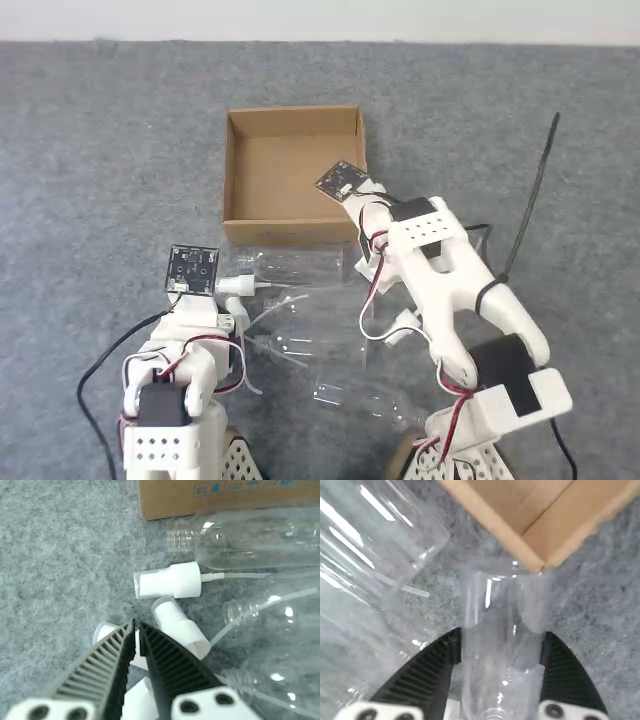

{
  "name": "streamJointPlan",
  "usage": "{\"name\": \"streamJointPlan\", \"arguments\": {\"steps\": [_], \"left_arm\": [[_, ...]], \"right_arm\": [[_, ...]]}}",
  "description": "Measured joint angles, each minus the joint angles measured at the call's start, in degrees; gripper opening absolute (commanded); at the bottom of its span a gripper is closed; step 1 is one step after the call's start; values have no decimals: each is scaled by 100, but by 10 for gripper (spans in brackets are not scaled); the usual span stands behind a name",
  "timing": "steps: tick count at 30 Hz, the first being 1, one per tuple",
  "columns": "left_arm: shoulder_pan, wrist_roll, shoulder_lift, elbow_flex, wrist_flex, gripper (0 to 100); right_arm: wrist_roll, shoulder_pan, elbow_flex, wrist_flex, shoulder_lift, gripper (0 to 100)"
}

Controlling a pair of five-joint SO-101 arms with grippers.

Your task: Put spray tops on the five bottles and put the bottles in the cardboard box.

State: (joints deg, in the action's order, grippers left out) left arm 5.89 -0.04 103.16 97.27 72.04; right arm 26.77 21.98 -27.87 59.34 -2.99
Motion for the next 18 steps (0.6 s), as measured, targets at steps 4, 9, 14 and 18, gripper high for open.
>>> {"name": "streamJointPlan", "arguments": {"steps": [4, 9, 14, 18], "left_arm": [[0, 0, 0, 0, 0, 12], [0, 0, 0, 0, 0, 12], [0, 0, 0, 0, 0, 12], [0, 0, 0, 0, 0, 12]], "right_arm": [[0, 0, 53, 0, 0, 9], [220, 0, 53, 0, 0, 7], [246, 9, 53, 308, 273, 7], [88, 18, 53, 580, 765, 7]]}}
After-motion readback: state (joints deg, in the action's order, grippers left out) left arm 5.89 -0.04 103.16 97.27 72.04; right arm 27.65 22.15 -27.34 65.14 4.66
